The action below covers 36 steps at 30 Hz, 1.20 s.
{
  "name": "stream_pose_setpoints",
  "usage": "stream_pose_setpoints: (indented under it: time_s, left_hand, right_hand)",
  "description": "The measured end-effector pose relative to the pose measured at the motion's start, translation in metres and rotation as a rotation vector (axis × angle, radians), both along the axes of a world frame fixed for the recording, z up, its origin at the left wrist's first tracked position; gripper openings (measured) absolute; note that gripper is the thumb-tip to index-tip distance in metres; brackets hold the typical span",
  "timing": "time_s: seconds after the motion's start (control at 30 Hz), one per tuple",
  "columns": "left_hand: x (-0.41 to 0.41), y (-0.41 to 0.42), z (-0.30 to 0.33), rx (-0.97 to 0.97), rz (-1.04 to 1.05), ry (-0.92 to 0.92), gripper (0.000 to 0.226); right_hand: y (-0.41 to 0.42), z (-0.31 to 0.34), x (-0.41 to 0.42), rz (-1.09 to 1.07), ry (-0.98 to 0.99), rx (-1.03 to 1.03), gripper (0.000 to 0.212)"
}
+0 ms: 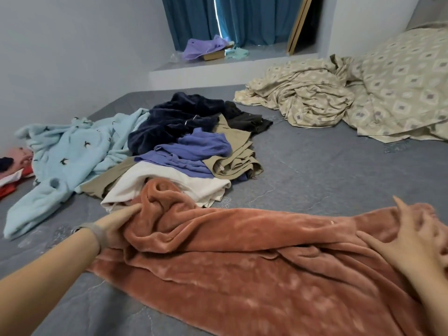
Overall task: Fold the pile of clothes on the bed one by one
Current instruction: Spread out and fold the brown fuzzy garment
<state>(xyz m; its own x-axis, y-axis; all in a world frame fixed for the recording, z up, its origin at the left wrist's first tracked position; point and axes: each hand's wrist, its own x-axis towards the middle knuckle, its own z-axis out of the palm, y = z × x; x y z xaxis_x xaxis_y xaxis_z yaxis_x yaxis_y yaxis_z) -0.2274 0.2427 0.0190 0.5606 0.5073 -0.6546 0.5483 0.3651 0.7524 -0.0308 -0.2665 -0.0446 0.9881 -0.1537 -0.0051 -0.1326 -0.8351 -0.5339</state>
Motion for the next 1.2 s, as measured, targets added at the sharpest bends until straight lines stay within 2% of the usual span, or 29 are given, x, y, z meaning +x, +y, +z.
stream_pose_setpoints:
  time_s: [0.03, 0.1, 0.17, 0.2, 0.23, 0.3, 0.33, 0.4, 0.47, 0.53, 0.6, 0.63, 0.7, 0.73, 0.8, 0.9, 1.0, 1.07, 1.13, 1.17, 1.2]
  left_hand:
    - [0.003, -0.006, 0.007, 0.063, -0.004, -0.047, 0.029]
    - [0.005, -0.013, 0.022, 0.154, 0.0, -0.199, 0.024]
    - [0.006, -0.006, 0.041, 0.245, 0.027, -0.4, 0.027]
    - [0.01, 0.001, 0.05, 0.309, 0.096, -0.48, 0.03]
    - [0.013, 0.012, 0.061, 0.378, 0.196, -0.536, 0.035]
    - [0.021, 0.03, 0.075, 0.578, 0.357, -0.574, 0.042]
    - [0.023, 0.037, 0.077, 0.712, 0.376, -0.498, 0.045]
    - [0.027, 0.047, 0.063, 0.943, 0.261, -0.105, 0.049]
    - [0.028, 0.042, 0.038, 0.937, 0.076, 0.203, 0.053]
    - [0.026, 0.025, 0.015, 0.824, -0.003, 0.371, 0.067]
    - [0.022, 0.0, -0.002, 0.936, -0.016, 0.55, 0.09]
    - [0.021, -0.013, -0.009, 1.017, -0.002, 0.551, 0.102]
    - [0.02, -0.048, -0.023, 1.106, 0.009, 0.412, 0.125]
    - [0.02, -0.061, -0.03, 1.152, -0.033, 0.369, 0.131]
    - [0.019, -0.072, -0.041, 1.3, -0.188, 0.435, 0.133]
    - [0.015, -0.07, -0.037, 1.507, -0.564, 0.5, 0.116]
    - [0.018, -0.05, -0.025, 1.524, -1.006, 0.646, 0.086]
    - [0.023, -0.036, -0.019, 1.588, -1.057, 0.639, 0.047]
    - [0.032, -0.027, -0.014, 1.62, -0.888, 0.306, 0.009]
    - [0.037, -0.022, -0.012, 1.596, -0.838, 0.194, 0.008]
    - [0.041, -0.016, -0.007, 1.568, -0.86, 0.21, 0.006]
  right_hand:
    - [-0.008, -0.005, 0.008, 0.015, 0.07, -0.001, 0.113]
    - [-0.018, -0.02, 0.025, 0.095, 0.141, -0.097, 0.111]
    - [-0.018, -0.03, 0.039, 0.23, 0.15, -0.204, 0.091]
    - [-0.015, -0.029, 0.039, 0.282, 0.136, -0.246, 0.074]
    - [-0.011, -0.027, 0.038, 0.332, 0.102, -0.255, 0.059]
    - [-0.006, -0.022, 0.031, 0.415, 0.032, -0.256, 0.047]
    - [-0.004, -0.018, 0.027, 0.425, 0.021, -0.262, 0.046]
    - [-0.003, -0.017, 0.025, 0.4, 0.02, -0.273, 0.042]
    - [0.0, -0.017, 0.024, 0.379, 0.016, -0.298, 0.039]
    - [0.005, -0.017, 0.024, 0.358, -0.006, -0.325, 0.037]
    - [0.011, -0.017, 0.021, 0.333, -0.047, -0.326, 0.035]
    - [0.013, -0.017, 0.02, 0.319, -0.064, -0.318, 0.035]
    - [0.014, -0.017, 0.017, 0.305, -0.088, -0.322, 0.033]
    - [0.014, -0.018, 0.017, 0.31, -0.097, -0.334, 0.032]
    - [0.012, -0.017, 0.019, 0.327, -0.117, -0.37, 0.028]
    - [0.011, -0.01, 0.026, 0.161, -0.236, -0.383, 0.018]
    - [0.018, 0.001, 0.025, -0.127, -0.425, -0.176, 0.029]
    - [0.036, 0.006, 0.018, -0.051, -0.484, -0.139, 0.044]
    - [0.065, 0.011, 0.008, 0.158, -0.503, -0.146, 0.06]
    - [0.079, 0.013, 0.003, 0.291, -0.488, -0.156, 0.065]
    - [0.091, 0.014, -0.002, 0.437, -0.438, -0.182, 0.068]
